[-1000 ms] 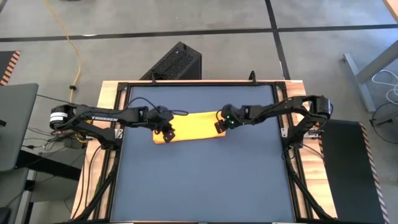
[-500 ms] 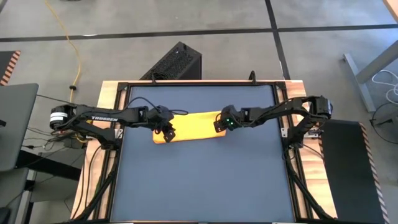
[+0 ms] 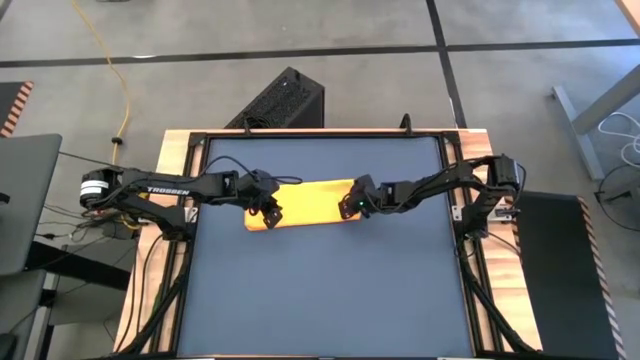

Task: Roll towel
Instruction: Roll the yellow microfiber towel

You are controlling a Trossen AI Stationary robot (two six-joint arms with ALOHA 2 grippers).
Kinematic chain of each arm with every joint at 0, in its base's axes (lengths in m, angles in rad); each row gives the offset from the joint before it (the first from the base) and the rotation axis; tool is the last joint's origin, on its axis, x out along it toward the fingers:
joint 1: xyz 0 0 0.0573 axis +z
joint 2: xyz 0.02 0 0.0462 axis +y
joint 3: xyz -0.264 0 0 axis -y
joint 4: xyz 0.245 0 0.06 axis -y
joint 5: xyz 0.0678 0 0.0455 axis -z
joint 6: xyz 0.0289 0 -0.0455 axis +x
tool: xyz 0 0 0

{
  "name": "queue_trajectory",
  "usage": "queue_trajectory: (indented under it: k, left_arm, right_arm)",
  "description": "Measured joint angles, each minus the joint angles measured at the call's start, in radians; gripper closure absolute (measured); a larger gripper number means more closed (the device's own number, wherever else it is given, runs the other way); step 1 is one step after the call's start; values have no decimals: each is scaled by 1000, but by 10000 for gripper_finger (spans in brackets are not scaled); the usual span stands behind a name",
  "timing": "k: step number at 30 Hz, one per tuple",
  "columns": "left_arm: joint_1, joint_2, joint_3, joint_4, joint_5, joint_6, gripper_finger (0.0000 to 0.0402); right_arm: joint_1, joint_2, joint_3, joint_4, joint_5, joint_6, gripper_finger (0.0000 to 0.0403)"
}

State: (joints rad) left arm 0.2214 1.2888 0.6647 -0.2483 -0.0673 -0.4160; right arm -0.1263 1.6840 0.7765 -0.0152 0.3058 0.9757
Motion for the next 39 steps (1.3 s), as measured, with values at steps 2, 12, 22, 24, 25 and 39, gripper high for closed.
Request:
queue_trajectory:
  k: [2,12,22,24,25,39]
  left_arm:
    - [0,0,0,0,0,0,260]
    - [0,0,0,20,-2,2,260]
    - [-6,5,0,54,0,0,260]
    - [-15,16,0,87,0,-4,260]
    - [-22,25,0,106,1,-10,260]
    - [-127,268,0,396,31,-34,260]
  right_arm:
    - [-1,3,0,-1,-10,19,172]
    - [-13,7,0,11,-4,4,292]
    - [-34,-98,0,13,-13,-157,378]
    - [-33,-153,0,-39,-14,-197,374]
    - [-33,-184,0,-73,-13,-217,374]
    - [-72,-431,0,-597,-16,-269,374]
